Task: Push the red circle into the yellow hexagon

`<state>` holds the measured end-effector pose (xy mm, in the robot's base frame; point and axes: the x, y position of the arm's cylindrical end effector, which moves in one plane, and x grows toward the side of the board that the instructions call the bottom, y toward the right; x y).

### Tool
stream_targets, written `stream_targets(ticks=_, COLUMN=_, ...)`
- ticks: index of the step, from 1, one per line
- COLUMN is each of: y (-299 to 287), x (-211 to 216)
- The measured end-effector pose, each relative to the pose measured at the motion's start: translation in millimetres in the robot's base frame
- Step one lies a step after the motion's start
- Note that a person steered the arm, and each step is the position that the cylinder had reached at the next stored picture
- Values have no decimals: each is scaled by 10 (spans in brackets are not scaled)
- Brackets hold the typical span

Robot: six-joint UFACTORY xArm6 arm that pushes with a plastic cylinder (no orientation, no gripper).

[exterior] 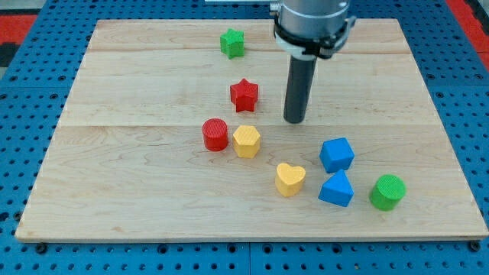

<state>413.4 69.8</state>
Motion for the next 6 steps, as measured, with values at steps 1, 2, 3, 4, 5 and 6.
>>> stream_targets(ticks=1, y=-550, x=-213)
stream_targets(ticks=2, y=-1164, x=-3)
stream_targets(ticks=3, y=-1444, x=179)
stream_targets(ticks=4, y=-1494, x=218)
stream_targets(ticks=5, y=-1191, x=250)
stream_targets(ticks=6, y=-859, x=290)
